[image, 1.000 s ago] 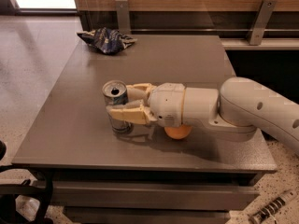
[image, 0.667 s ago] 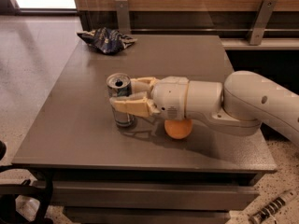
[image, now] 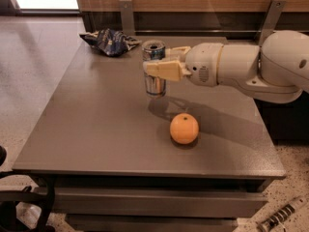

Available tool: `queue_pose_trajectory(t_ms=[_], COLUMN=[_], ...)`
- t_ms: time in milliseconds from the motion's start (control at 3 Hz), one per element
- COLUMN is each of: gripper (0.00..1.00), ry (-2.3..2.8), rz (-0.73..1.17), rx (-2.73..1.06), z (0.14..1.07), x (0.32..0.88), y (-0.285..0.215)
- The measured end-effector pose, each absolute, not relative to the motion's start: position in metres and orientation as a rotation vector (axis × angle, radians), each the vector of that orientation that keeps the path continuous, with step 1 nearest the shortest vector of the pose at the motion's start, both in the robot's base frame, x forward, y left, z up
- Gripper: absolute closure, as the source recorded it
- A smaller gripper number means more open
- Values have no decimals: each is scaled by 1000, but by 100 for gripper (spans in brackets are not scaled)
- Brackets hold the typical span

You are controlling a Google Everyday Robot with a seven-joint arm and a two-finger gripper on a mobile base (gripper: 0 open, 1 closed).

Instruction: Move redbull can near blue chip bag

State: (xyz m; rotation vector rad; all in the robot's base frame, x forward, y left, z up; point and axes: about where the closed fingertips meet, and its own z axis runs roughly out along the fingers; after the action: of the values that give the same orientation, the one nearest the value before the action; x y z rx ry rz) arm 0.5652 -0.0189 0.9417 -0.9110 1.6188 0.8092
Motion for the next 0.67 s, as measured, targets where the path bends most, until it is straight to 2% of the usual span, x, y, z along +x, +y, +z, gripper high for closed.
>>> queue_pose_trajectory(t_ms=[333,667], gripper=[100,100], ry=[1656,1625], rz=[719,666], rx=[-877,-901], z=[954,953], x=[621,668], y=[-65,-84])
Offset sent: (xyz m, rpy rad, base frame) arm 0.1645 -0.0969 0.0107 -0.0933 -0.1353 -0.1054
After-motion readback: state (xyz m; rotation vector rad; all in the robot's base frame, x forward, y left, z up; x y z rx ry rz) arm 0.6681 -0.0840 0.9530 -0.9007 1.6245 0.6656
